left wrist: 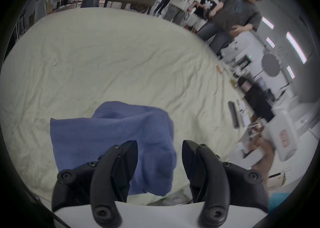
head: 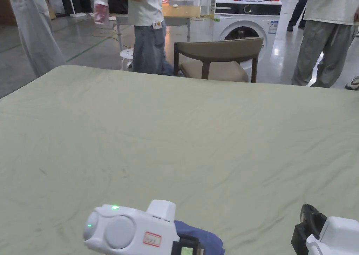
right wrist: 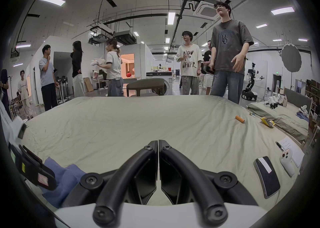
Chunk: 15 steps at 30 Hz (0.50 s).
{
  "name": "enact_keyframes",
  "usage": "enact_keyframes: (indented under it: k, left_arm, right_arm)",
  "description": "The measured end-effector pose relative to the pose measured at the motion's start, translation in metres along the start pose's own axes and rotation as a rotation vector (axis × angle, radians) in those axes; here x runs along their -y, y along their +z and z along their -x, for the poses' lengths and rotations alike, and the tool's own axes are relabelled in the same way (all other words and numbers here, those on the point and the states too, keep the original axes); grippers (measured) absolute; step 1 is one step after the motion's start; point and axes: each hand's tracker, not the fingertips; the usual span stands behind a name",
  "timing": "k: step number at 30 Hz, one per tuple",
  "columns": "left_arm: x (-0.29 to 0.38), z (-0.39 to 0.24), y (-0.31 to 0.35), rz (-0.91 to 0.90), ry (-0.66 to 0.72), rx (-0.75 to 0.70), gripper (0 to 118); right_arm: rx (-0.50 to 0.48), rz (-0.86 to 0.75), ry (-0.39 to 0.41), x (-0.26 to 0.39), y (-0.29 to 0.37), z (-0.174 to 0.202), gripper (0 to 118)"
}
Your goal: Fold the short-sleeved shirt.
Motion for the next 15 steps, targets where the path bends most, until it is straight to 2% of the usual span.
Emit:
enact_keyframes:
  k: [1,3,5,6,10,15]
  left_arm:
    - [0.0,0.004,0.005,-0.02,0.024,0.042,51]
    - [0.0,0.017,0.007,-0.062,0.086,0.091,28]
    - [0.001,0.025,-0.005,-0.029,0.131,0.053,12]
    - [0.004,0.027,-0.012,-0.022,0.127,0.045,8]
    - [0.017,0.029,-0.05,0.084,0.139,0.082,4]
    - [0.03,0.033,-0.086,0.047,0.165,0.089,3]
  right_arm:
    - [0.002,0.001,-0.003,0.0,0.0,-0.001,0]
    - [0.005,0.001,-0.005,0.0,0.001,-0.002,0]
    - [0.006,0.0,-0.003,0.0,0.001,-0.003,0]
    - [0.005,0.002,-0.001,0.0,0.001,-0.003,0]
    - [0.011,0.004,0.003,0.002,0.001,-0.004,0]
    - [0.018,0.011,-0.006,0.005,0.002,-0.005,0]
